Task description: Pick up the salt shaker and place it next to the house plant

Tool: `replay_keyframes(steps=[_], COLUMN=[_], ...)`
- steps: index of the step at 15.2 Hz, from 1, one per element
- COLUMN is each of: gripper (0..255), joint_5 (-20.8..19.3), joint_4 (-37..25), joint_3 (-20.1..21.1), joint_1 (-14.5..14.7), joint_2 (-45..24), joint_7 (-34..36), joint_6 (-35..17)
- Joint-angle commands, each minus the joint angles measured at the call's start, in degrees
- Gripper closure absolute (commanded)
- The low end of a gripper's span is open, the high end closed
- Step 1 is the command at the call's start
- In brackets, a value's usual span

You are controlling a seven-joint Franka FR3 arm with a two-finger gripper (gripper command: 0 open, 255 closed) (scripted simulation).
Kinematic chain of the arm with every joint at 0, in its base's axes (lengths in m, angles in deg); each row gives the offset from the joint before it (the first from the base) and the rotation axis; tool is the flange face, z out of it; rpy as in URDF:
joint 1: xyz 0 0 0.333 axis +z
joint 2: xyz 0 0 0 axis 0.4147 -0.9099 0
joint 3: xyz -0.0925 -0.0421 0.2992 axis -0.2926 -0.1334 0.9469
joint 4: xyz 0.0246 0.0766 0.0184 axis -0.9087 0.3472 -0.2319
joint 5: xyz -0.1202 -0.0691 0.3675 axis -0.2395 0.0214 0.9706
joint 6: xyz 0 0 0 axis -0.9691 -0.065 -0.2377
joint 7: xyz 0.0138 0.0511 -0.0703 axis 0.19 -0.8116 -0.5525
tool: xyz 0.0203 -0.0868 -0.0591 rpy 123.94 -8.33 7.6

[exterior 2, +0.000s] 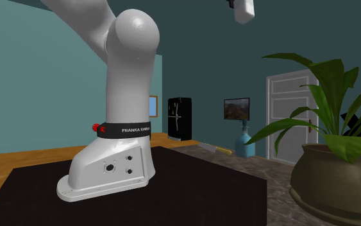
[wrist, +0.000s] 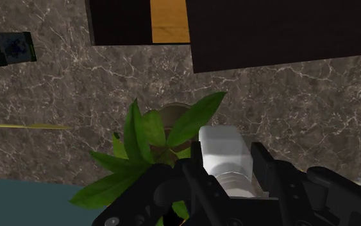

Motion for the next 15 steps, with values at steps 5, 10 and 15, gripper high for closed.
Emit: replay_keyframes(steps=[5, 10, 15], gripper=[255, 255, 255], joint_5=[-5.09, -8.44, -9.71], joint_4=[-3.50, -7.61, -6.12], joint_3=[-8.36, -15.55, -17.93], joint_1=[-1.33, -1.52, -1.72], joint_2=[-2.23, -5.36, -5.49], joint_7=[-8.29, -15.06, -16.41], joint_6=[-0.90, -2.21, -4.51])
